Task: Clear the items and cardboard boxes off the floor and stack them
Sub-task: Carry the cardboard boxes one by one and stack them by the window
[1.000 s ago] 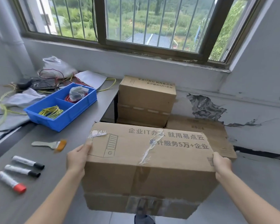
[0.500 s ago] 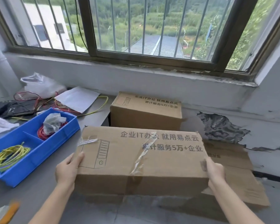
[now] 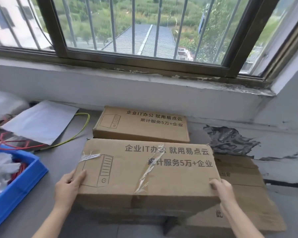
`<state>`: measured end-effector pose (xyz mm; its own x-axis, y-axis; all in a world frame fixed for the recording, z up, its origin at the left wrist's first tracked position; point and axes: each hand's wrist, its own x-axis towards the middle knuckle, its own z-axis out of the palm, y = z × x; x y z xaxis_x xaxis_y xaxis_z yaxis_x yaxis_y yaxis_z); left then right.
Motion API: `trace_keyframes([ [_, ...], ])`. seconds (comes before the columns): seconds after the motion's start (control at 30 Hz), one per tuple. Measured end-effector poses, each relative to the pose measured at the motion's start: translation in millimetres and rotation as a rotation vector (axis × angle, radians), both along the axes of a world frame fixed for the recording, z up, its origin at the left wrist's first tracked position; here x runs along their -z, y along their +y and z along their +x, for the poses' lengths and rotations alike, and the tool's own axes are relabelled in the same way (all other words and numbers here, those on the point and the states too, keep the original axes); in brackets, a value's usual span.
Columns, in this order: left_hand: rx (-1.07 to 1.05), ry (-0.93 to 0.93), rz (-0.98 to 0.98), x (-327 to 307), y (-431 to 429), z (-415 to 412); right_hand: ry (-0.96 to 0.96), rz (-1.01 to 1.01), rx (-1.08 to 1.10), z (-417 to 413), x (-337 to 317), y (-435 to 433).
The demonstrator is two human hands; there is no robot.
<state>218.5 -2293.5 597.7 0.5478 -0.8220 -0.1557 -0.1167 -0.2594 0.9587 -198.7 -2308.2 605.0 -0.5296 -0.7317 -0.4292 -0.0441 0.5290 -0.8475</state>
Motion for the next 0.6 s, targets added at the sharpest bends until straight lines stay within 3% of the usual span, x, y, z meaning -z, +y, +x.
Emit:
trace_keyframes([
  [0.33,-0.048,0.063,0.137,28,-73,44,0.071,0.028,-0.029,51,15,-48],
  [0.6,-0.02,0.049,0.134,29,-112,59,0.125,0.003,0.005,58,20,-61],
])
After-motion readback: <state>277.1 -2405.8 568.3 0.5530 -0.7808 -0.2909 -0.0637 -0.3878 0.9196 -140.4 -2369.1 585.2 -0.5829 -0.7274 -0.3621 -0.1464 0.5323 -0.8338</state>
